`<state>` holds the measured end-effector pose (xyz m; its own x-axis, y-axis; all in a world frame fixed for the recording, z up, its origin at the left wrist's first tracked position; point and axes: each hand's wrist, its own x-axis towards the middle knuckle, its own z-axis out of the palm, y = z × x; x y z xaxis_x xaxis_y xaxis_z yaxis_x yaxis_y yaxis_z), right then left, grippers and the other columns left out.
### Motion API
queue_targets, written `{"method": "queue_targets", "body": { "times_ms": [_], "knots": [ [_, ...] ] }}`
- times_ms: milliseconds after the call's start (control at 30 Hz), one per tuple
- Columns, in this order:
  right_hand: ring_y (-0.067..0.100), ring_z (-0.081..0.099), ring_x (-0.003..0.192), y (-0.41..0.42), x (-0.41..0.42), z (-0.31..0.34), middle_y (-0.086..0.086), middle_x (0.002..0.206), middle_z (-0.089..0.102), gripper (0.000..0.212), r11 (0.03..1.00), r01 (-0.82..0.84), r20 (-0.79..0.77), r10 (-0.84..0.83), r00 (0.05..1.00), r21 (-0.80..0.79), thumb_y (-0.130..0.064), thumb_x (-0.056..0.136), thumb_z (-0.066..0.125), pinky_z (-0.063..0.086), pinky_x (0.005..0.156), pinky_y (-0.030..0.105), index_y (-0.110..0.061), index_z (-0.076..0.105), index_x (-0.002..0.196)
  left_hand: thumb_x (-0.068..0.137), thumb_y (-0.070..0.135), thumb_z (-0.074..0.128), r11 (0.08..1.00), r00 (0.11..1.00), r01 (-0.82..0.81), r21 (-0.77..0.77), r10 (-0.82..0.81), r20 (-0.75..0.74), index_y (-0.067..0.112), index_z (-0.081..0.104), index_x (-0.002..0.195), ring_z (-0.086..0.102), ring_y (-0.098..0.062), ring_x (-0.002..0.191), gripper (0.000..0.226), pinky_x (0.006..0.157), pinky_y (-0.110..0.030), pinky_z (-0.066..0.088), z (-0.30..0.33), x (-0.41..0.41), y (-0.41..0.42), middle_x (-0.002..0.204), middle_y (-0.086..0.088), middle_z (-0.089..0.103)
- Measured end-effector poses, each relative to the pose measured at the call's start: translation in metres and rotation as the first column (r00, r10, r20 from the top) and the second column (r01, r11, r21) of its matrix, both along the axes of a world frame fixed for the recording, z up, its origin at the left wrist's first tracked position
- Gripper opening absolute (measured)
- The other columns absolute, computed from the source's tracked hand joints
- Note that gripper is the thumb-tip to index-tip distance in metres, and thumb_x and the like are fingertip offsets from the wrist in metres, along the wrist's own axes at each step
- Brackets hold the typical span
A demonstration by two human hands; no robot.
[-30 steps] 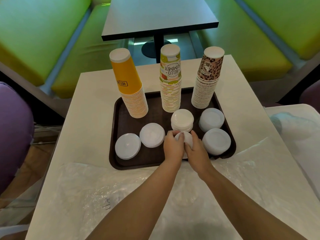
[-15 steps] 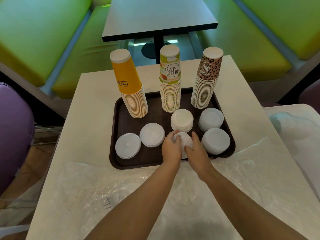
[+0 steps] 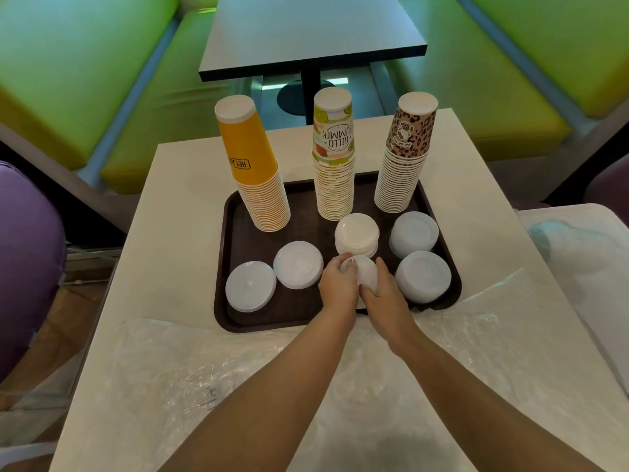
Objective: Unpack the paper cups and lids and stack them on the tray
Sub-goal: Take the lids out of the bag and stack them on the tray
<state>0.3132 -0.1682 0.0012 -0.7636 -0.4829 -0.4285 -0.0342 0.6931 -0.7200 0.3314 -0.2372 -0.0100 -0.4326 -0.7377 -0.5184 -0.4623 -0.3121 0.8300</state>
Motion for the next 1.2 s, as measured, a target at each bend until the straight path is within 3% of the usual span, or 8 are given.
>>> {"method": "queue_targets", "body": {
  "times_ms": [300,600,867,1000,1100,1200],
  "knots": [
    [0.023,0.025,0.142,0.001,0.002,0.004,0.005,0.156,0.023,0.061,0.999,0.008,-0.034,-0.010,0.999,-0.053,-0.017,0.100,0.042,0.027,0.112,0.034,-0.015,0.010,0.151,0.099,0.020,0.045,0.999,0.998,-0.050,-0.010,0.050,-0.031,0.013,0.052,0.128,0.051,-0.015,0.107,0.030,0.087,-0.027,0.044,-0.001,0.002,0.003,0.126,-0.005,0.056],
    [0.022,0.025,0.142,0.003,0.004,0.009,0.003,0.156,0.023,0.062,0.997,-0.001,-0.068,-0.004,0.998,-0.076,-0.018,0.100,0.044,0.027,0.111,0.032,-0.017,0.010,0.151,0.099,0.020,0.046,0.996,0.997,-0.069,-0.047,0.067,-0.043,0.014,0.053,0.125,0.052,-0.014,0.107,0.027,0.092,-0.029,0.045,0.001,0.006,0.002,0.124,-0.004,0.058],
    [0.016,0.029,0.139,0.008,0.007,0.018,0.001,0.151,0.032,0.058,0.968,0.053,-0.154,-0.093,0.984,-0.244,-0.012,0.095,0.053,0.028,0.109,0.027,-0.020,0.027,0.146,0.098,0.019,0.049,0.970,0.994,-0.062,-0.234,0.039,-0.101,0.016,0.051,0.126,0.046,-0.006,0.108,0.028,0.094,-0.023,0.039,0.023,0.014,-0.001,0.128,-0.002,0.055],
    [0.018,0.031,0.138,0.015,0.009,0.022,0.001,0.150,0.034,0.057,0.969,0.042,-0.174,-0.087,0.981,-0.245,-0.012,0.094,0.055,0.030,0.110,0.032,-0.020,0.030,0.145,0.096,0.020,0.054,0.932,0.995,0.031,-0.360,-0.065,-0.082,0.020,0.049,0.127,0.046,-0.009,0.116,0.032,0.096,-0.024,0.038,0.033,0.024,-0.003,0.131,0.001,0.053],
    [0.020,0.032,0.137,0.021,0.014,0.020,0.003,0.150,0.033,0.058,0.981,0.021,-0.163,-0.053,0.985,-0.193,-0.013,0.094,0.054,0.031,0.110,0.033,-0.019,0.028,0.145,0.095,0.019,0.055,0.944,0.997,0.062,-0.324,-0.076,-0.032,0.020,0.047,0.130,0.046,-0.015,0.123,0.036,0.100,-0.029,0.040,0.032,0.033,-0.002,0.136,-0.001,0.050],
    [0.023,0.029,0.140,0.025,0.018,0.014,0.006,0.152,0.029,0.061,0.997,-0.022,-0.137,0.011,0.991,-0.079,-0.017,0.096,0.053,0.029,0.111,0.033,-0.015,0.021,0.148,0.097,0.019,0.052,0.980,0.994,0.113,-0.164,-0.112,0.016,0.018,0.038,0.139,0.042,-0.022,0.130,0.044,0.101,-0.032,0.040,0.024,0.043,0.004,0.144,-0.005,0.042]
  ]
}}
